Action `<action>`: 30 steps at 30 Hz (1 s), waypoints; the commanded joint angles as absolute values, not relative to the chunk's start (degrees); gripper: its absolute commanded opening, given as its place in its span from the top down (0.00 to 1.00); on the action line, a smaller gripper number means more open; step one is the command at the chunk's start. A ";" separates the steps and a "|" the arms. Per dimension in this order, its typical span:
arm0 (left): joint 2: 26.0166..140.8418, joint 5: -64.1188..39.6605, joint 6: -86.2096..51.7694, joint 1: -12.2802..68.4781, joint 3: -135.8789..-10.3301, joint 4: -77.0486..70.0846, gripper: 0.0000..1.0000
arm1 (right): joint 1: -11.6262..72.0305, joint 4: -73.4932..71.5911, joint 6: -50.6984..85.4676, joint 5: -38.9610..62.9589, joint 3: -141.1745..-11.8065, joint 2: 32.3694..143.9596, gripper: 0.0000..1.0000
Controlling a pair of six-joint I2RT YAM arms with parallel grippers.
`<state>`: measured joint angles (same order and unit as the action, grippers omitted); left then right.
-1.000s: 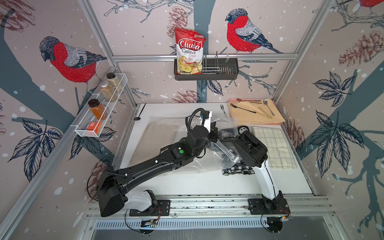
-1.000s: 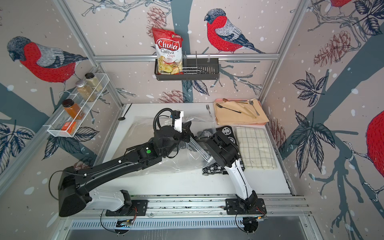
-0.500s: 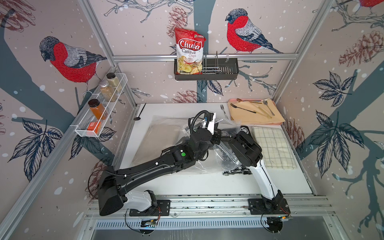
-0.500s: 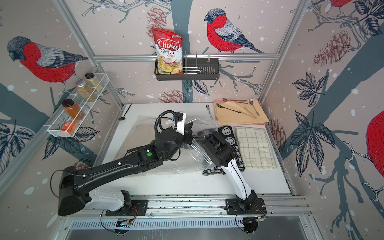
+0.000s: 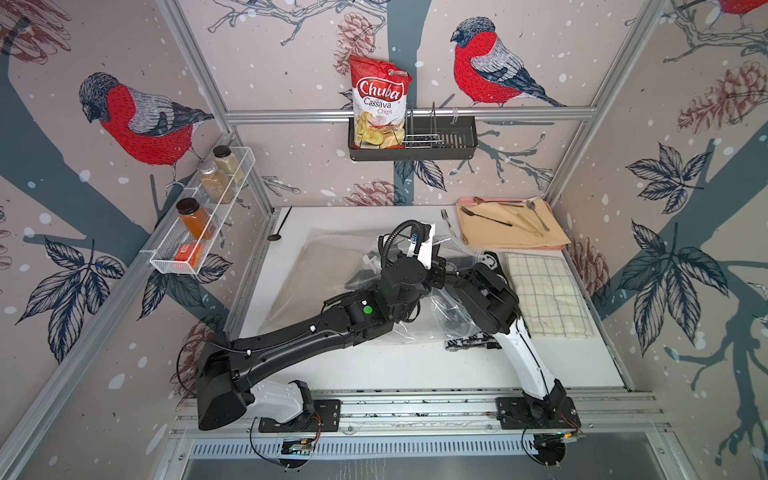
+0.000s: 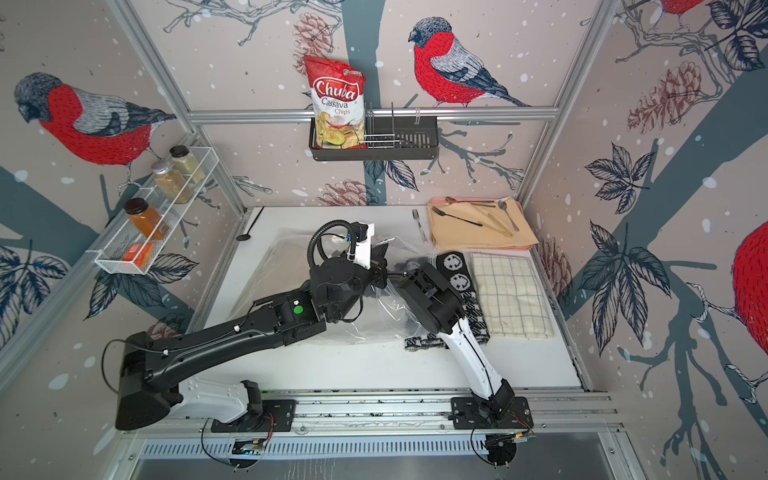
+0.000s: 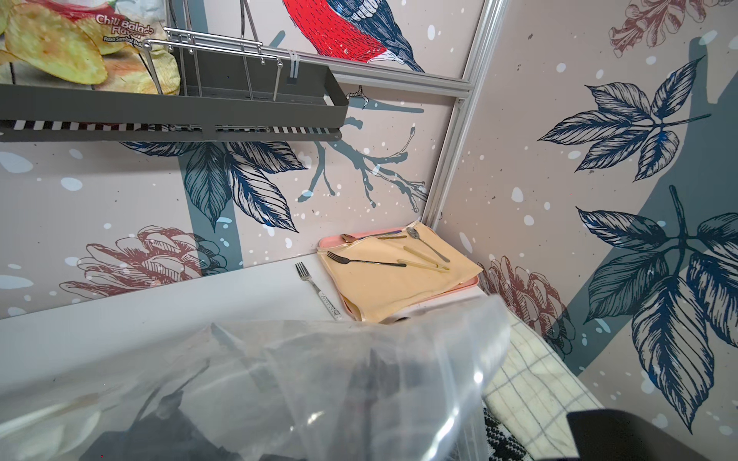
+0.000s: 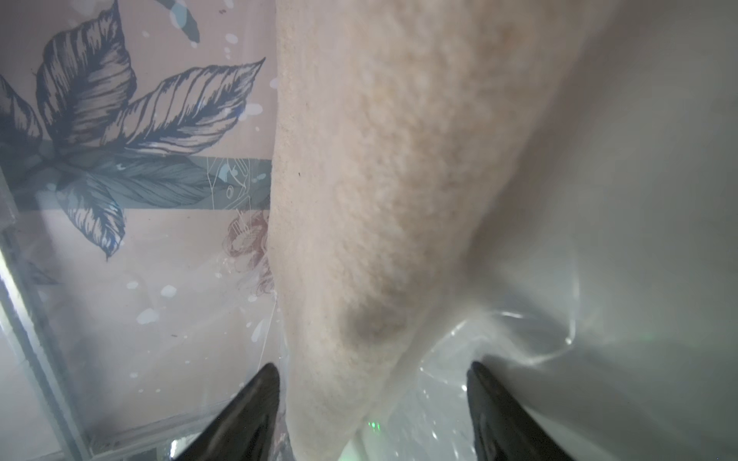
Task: Take the scarf out of the vacuum bag
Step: Take out the scarf from the vacuum bag.
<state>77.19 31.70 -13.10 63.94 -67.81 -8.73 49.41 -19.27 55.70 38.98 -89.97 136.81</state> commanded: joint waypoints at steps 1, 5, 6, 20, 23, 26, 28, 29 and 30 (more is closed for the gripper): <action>77.10 31.62 -11.89 64.34 -68.72 -14.41 1.00 | 49.74 -11.89 58.17 34.11 -90.42 138.62 0.25; 77.81 32.35 -12.54 64.49 -69.89 -13.28 1.00 | 50.56 -12.70 60.61 34.26 -91.99 140.49 0.25; 78.03 32.41 -12.54 64.51 -70.07 -13.16 1.00 | 50.75 -12.49 60.84 34.34 -92.68 140.93 0.25; 79.43 35.65 -11.82 65.59 -71.36 -12.17 1.00 | 52.34 -21.44 76.58 31.57 -89.86 142.28 0.25; 80.68 37.44 -11.88 65.86 -72.35 -10.84 1.00 | 52.68 -20.33 76.86 31.43 -90.94 142.73 0.26; 80.55 37.09 -12.46 65.93 -71.54 -11.14 1.00 | 52.86 -27.84 81.33 31.74 -88.51 142.51 0.26; 80.46 37.13 -12.58 65.92 -71.36 -11.25 1.00 | 52.92 -29.42 83.17 32.41 -89.00 142.99 0.26; 80.36 37.09 -12.61 65.95 -71.21 -11.16 1.00 | 53.01 -30.33 83.88 32.39 -89.14 143.07 0.25; 80.25 37.09 -12.67 65.92 -71.13 -11.16 1.00 | 53.08 -29.39 83.89 32.00 -89.60 143.04 0.26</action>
